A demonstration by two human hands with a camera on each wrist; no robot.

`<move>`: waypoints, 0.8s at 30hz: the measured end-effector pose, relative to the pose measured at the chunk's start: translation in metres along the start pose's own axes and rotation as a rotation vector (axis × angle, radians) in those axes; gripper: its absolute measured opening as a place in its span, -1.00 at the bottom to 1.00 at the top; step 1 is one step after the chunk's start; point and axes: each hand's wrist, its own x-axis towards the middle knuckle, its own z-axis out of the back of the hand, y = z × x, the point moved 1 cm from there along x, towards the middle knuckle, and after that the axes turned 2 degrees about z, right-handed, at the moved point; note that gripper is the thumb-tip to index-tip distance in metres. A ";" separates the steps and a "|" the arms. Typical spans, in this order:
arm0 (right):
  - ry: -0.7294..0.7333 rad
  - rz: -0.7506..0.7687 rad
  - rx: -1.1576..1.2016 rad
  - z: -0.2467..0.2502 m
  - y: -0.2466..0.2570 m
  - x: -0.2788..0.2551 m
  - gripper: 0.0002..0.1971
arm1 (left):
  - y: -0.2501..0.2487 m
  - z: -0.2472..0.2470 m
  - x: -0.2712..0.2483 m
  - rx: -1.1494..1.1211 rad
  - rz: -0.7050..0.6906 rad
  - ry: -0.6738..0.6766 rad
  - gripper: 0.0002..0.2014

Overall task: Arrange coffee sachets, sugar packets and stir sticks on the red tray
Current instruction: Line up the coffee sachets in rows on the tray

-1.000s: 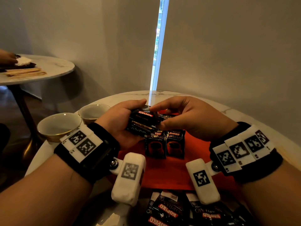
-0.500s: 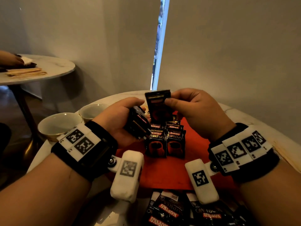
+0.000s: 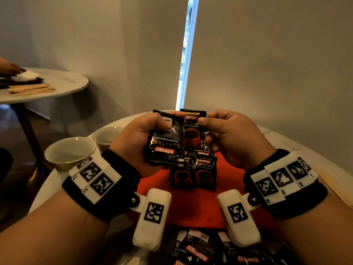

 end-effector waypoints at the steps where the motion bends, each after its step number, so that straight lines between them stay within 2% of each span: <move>1: 0.035 -0.012 0.013 -0.002 0.001 -0.002 -0.88 | 0.002 -0.001 0.000 0.019 0.021 0.044 -0.60; 5: 0.150 -0.053 0.053 -0.005 0.010 -0.009 -0.95 | 0.009 -0.002 0.003 0.001 0.075 0.059 -0.50; 7: 0.188 -0.078 0.054 -0.004 0.013 -0.010 -0.73 | 0.009 0.001 0.005 0.008 0.038 -0.045 -0.41; 9: 0.270 -0.115 0.038 -0.004 0.016 -0.012 -0.50 | 0.006 0.002 0.006 0.018 -0.022 -0.099 -0.46; 10: 0.334 -0.127 0.028 -0.006 0.017 -0.013 -0.47 | 0.005 0.002 0.006 0.018 -0.048 -0.110 -0.52; 12: 0.421 -0.149 0.031 -0.009 0.017 -0.018 -0.55 | 0.004 0.001 0.006 0.012 -0.062 -0.107 -0.57; 16: 0.398 -0.150 0.020 -0.015 0.013 -0.020 -0.73 | 0.004 0.000 0.004 0.053 -0.055 -0.113 -0.58; 19: 0.395 -0.165 -0.027 -0.016 0.009 -0.018 -0.77 | 0.007 0.000 0.004 0.075 -0.061 -0.128 -0.58; 24: 0.436 -0.259 0.139 -0.016 0.011 -0.019 -0.84 | 0.010 -0.006 0.003 0.107 -0.077 -0.096 -0.54</move>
